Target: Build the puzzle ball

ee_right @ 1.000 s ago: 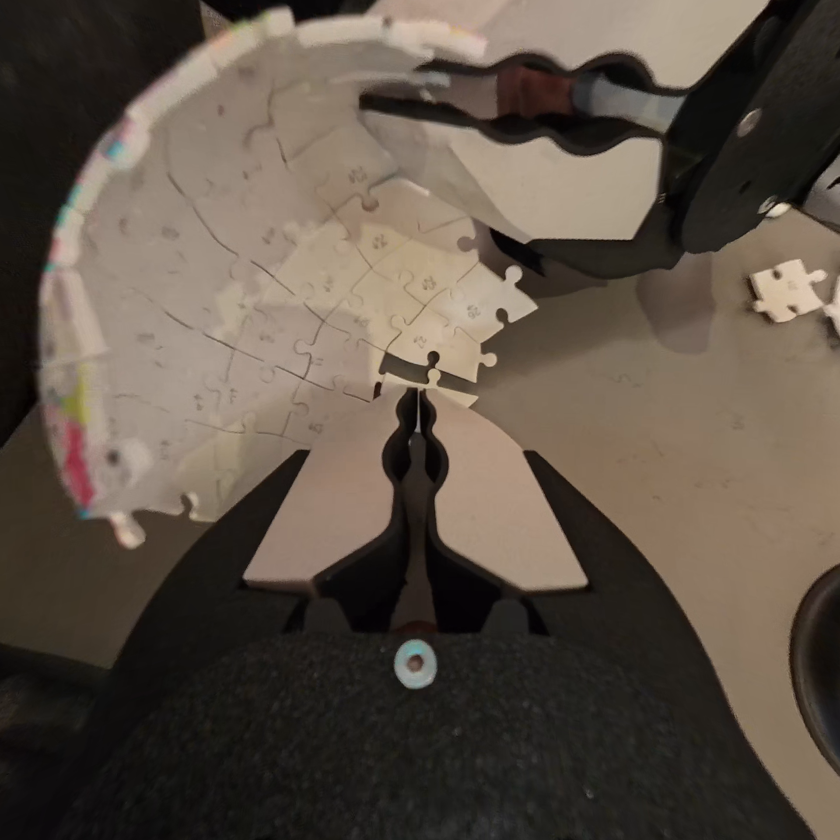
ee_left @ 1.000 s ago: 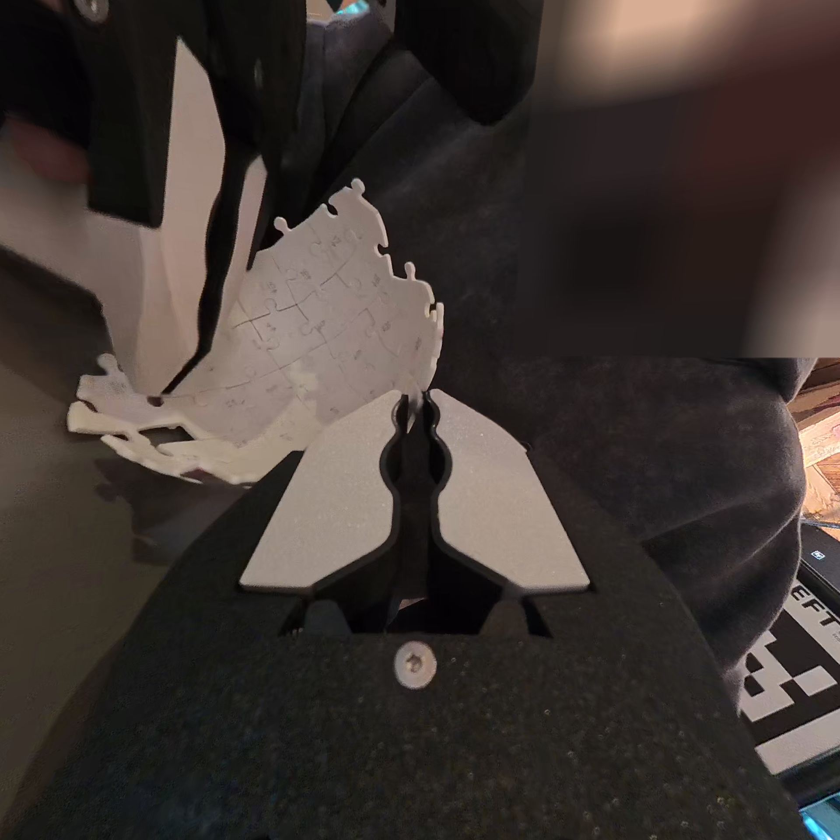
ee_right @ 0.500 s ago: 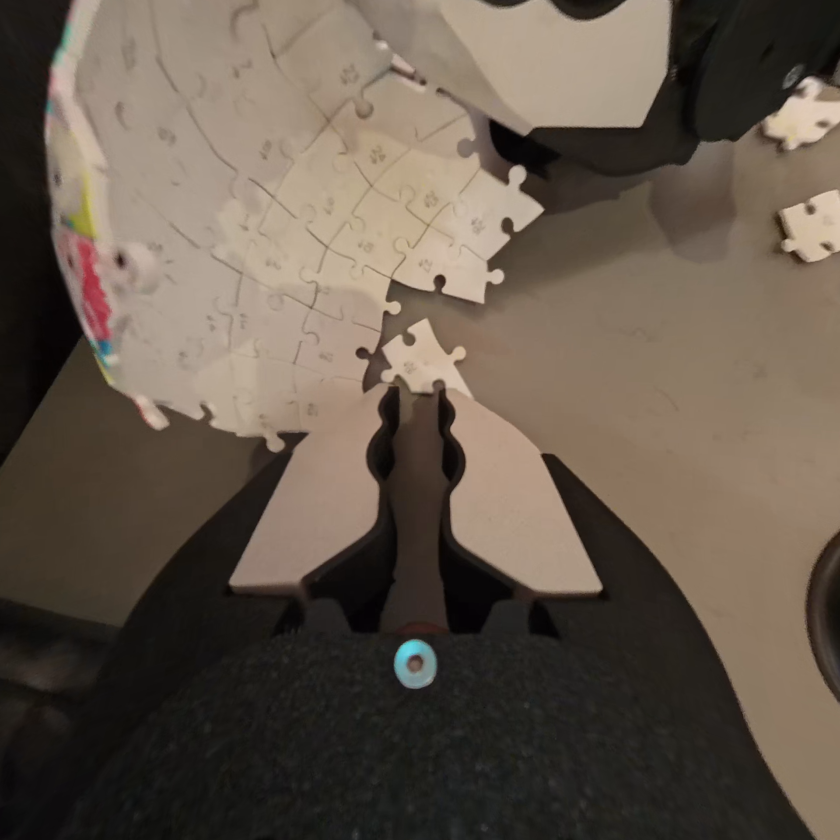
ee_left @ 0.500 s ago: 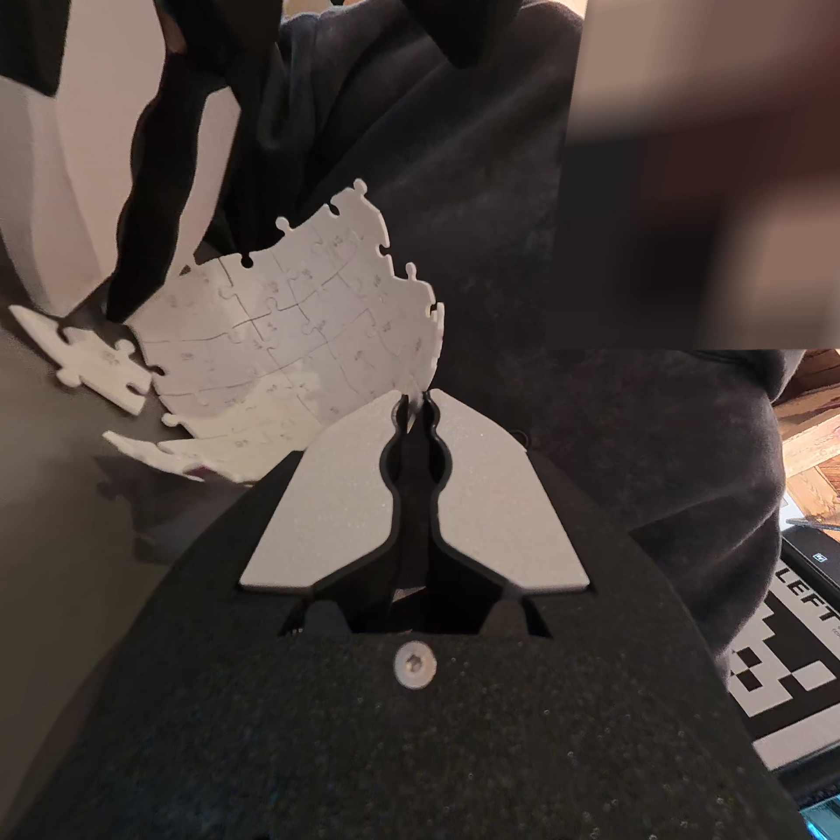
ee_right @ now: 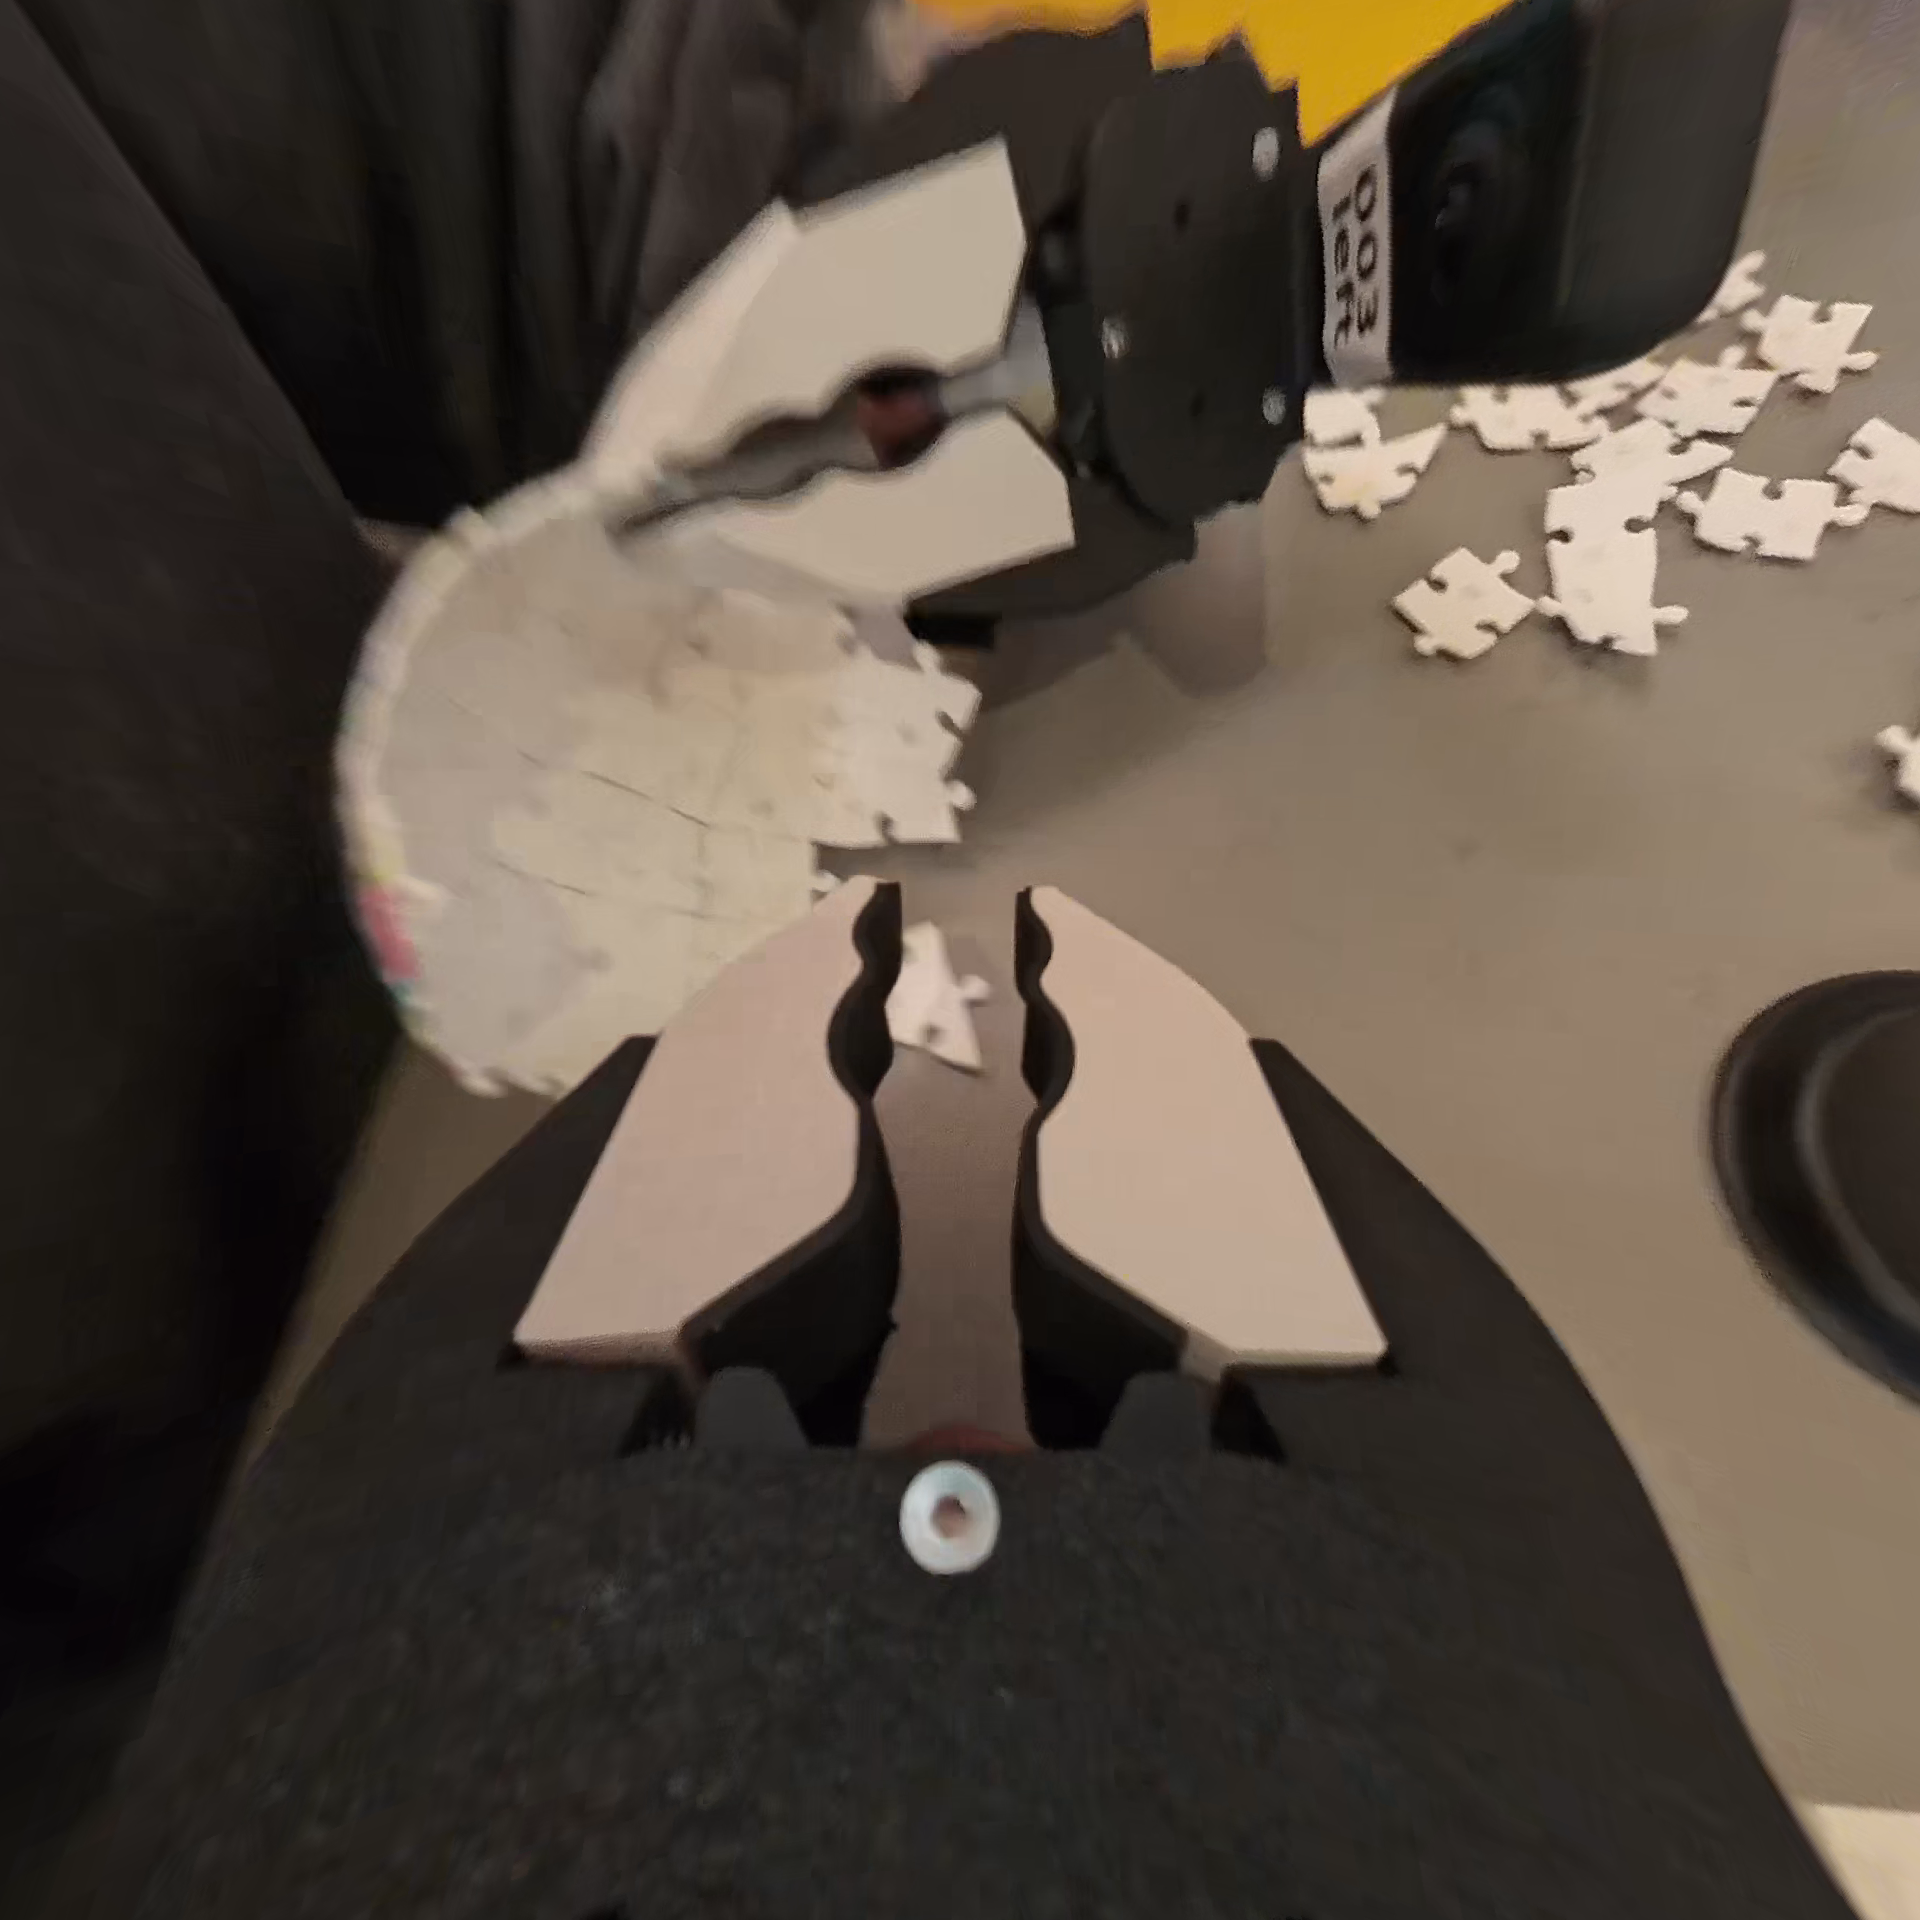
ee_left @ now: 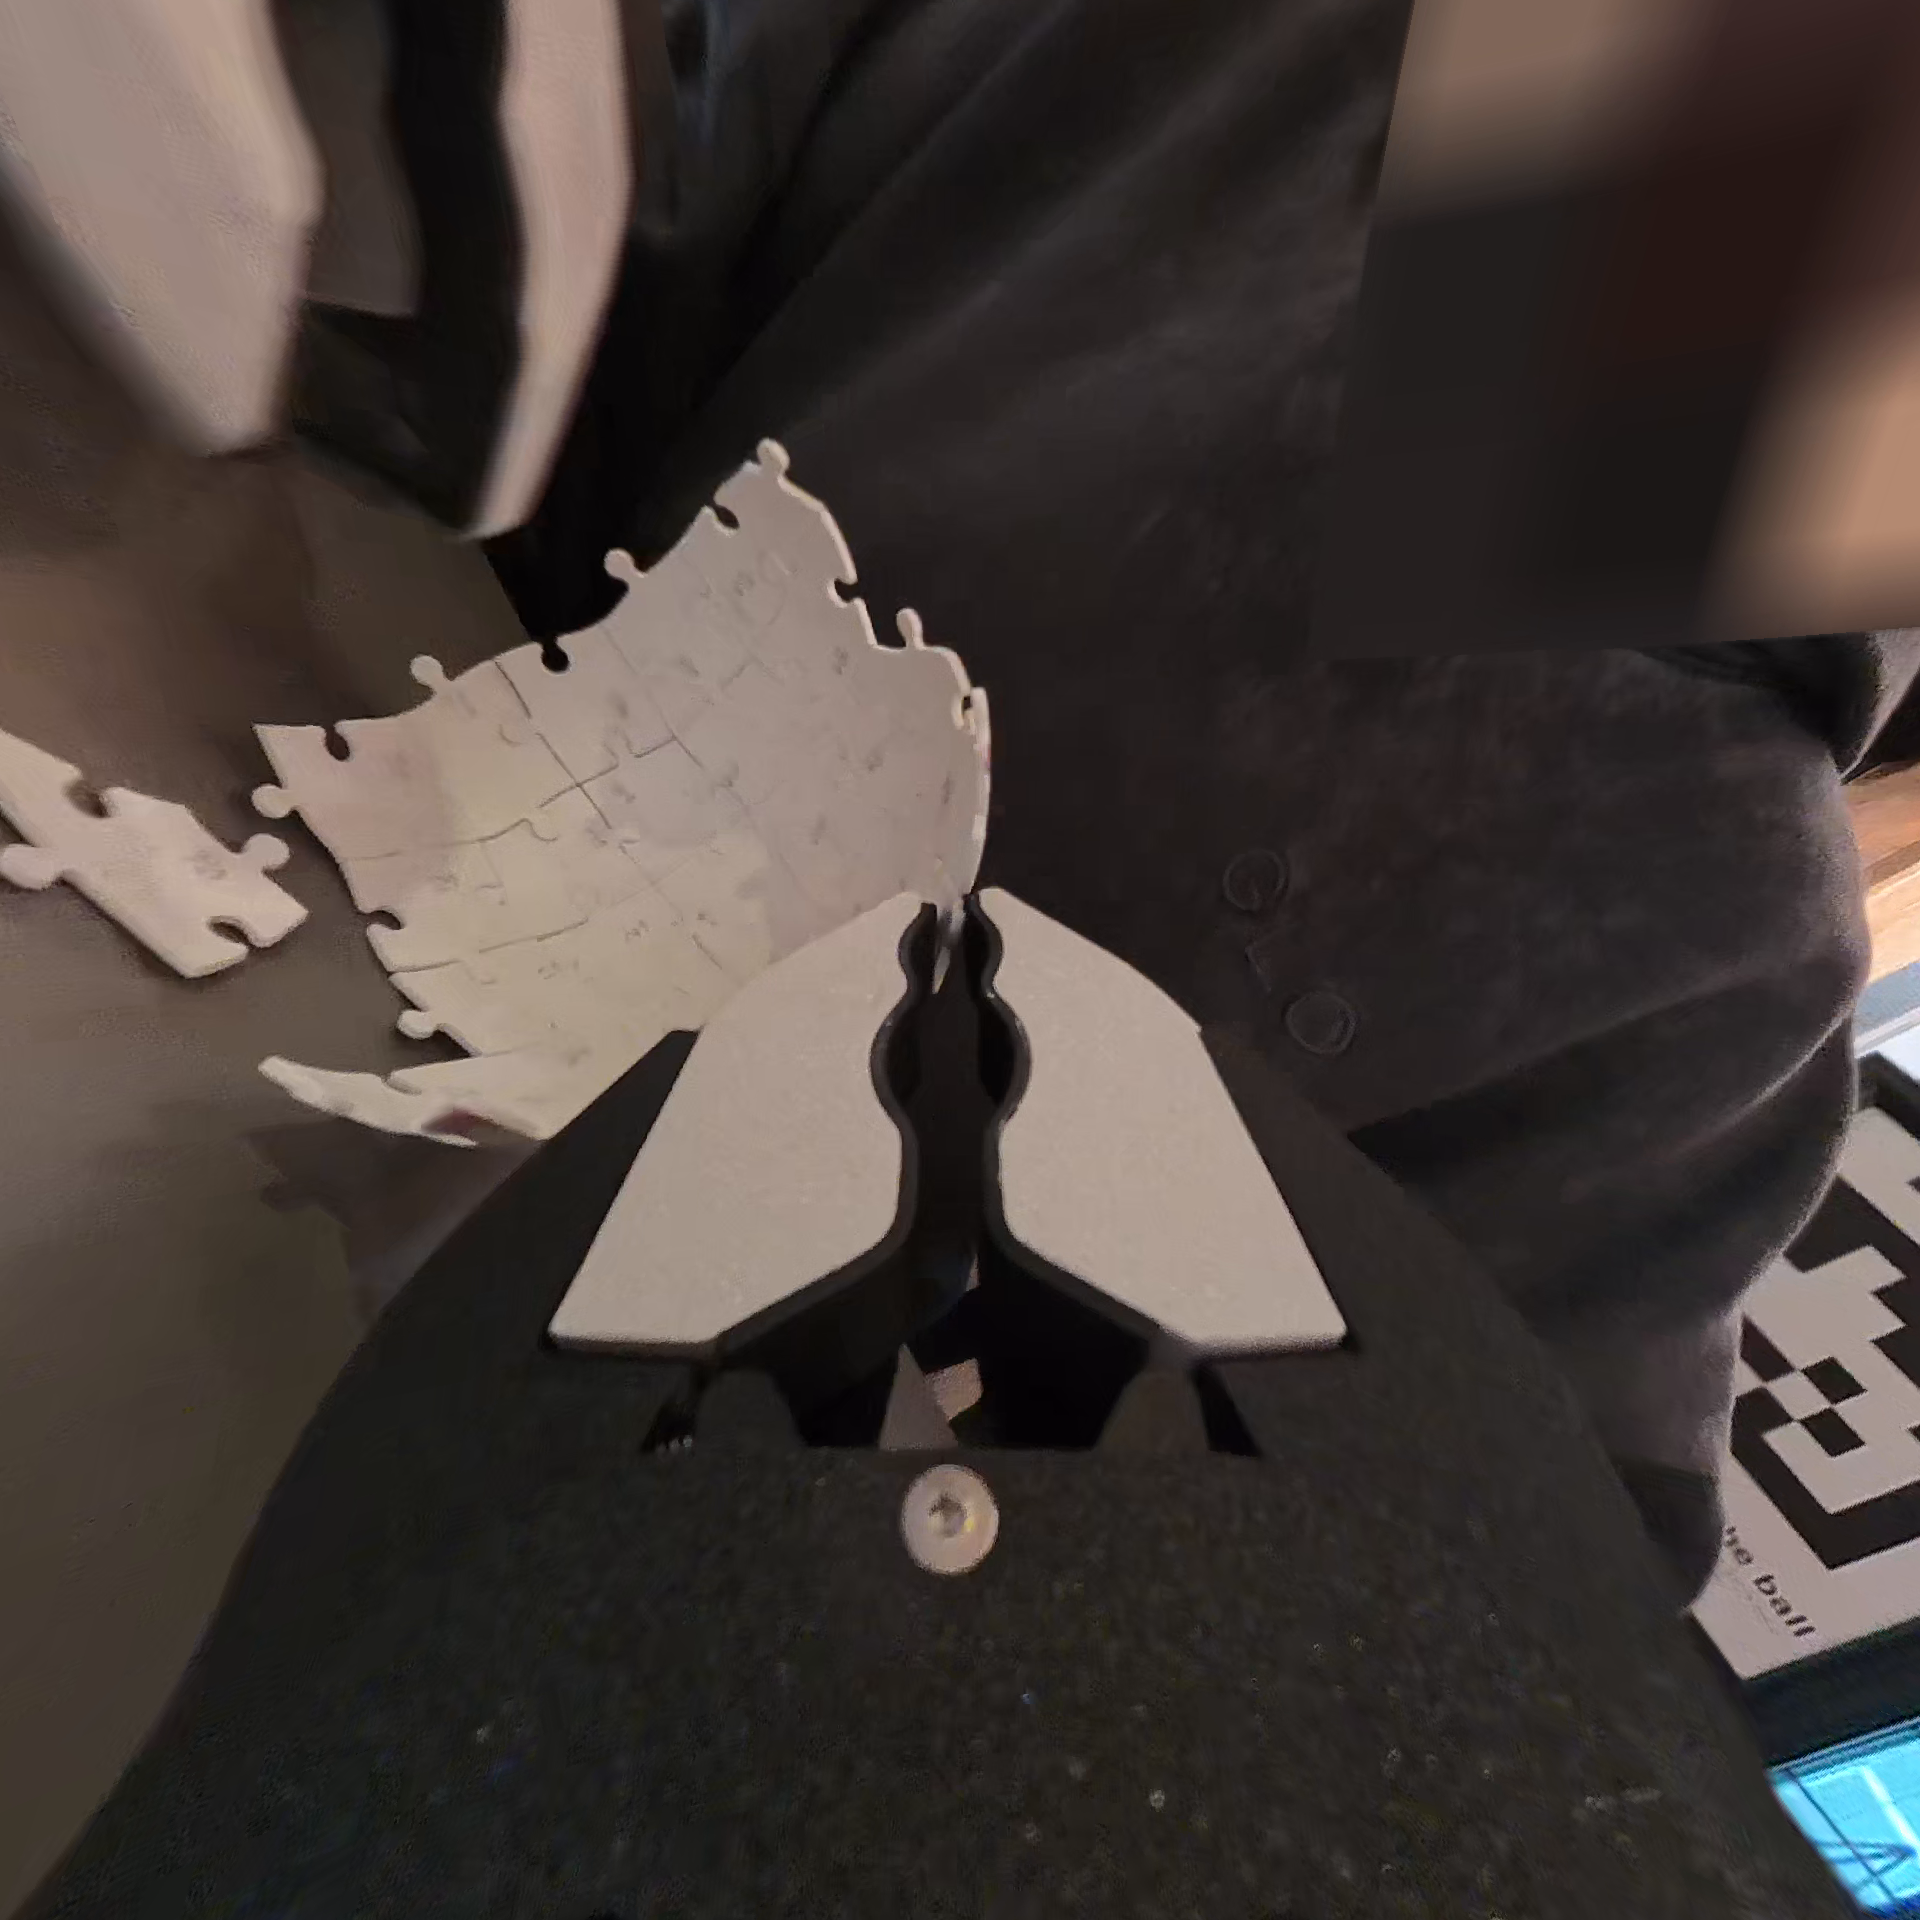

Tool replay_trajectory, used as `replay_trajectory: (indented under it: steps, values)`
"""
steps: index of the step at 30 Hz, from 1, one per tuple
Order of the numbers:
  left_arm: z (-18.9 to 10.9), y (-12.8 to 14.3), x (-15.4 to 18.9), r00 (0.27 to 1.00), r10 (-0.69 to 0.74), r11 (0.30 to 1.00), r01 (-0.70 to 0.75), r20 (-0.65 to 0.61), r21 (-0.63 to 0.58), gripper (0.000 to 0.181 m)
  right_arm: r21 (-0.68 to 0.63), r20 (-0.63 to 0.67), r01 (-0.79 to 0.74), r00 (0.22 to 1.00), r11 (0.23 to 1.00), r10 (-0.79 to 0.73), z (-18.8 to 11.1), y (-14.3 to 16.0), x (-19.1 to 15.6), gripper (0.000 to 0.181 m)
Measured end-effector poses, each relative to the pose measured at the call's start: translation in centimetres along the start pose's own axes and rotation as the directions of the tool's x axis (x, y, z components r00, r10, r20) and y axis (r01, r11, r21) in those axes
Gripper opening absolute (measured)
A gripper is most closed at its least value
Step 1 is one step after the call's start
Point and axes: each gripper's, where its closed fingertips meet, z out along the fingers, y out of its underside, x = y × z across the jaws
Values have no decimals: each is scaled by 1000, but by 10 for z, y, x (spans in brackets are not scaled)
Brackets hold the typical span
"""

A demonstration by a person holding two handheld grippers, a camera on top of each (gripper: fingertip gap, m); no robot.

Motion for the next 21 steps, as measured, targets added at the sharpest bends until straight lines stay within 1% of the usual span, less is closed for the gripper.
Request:
replay_trajectory:
  steps: [1, 3, 4, 5, 7, 8, 9, 11, 12, 14, 17, 21]
  values:
    - [-1, 0, 0, 1000, 14, 1000, -14, 8, -8, 4, 68, 52, -63, 997, 996, 60, -8, -11, -12, 20]
    - [0, 1, -2, 998, 44, 999, -43, 34, -29, 4, 214, 249, -156, 963, 964, 101, -25, -32, -54, 24]
    - [0, 2, -3, 997, 57, 998, -55, 48, -42, 4, 225, 325, -182, 940, 957, 102, -30, -32, -74, 28]
    - [1, 3, -3, 996, 68, 996, -65, 56, -52, 4, 188, 341, -186, 933, 964, 114, -29, -25, -87, 36]
    - [3, 5, -4, 993, 94, 993, -89, 68, -77, 4, 89, 239, -142, 964, 986, 117, -16, -3, -91, 41]
    - [5, 7, -4, 991, 108, 991, -101, 73, -91, 4, 78, 216, -132, 970, 988, 112, -11, 0, -95, 41]
    - [6, 9, -4, 990, 119, 988, -110, 77, -105, 4, 86, 241, -137, 964, 987, 113, -8, 0, -102, 40]
    - [9, 12, -4, 987, 139, 983, -128, 84, -130, 4, 80, 247, -155, 960, 985, 131, -2, 2, -107, 34]
    - [10, 14, -4, 985, 149, 981, -136, 88, -138, 5, 60, 257, -151, 957, 987, 131, 1, 4, -110, 26]
    - [13, 16, -3, 981, 174, 975, -158, 91, -156, 5, 27, 234, -110, 967, 994, 101, 5, 7, -112, 9]
    - [17, 19, 3, 977, 200, 968, -187, 67, -167, 13, -7, 205, -30, 978, 1000, 31, 11, 8, -119, 7]
    - [22, 21, 11, 968, 245, 959, -234, 55, -160, 26, -106, 146, 78, 987, 991, -62, 22, 17, -128, 4]
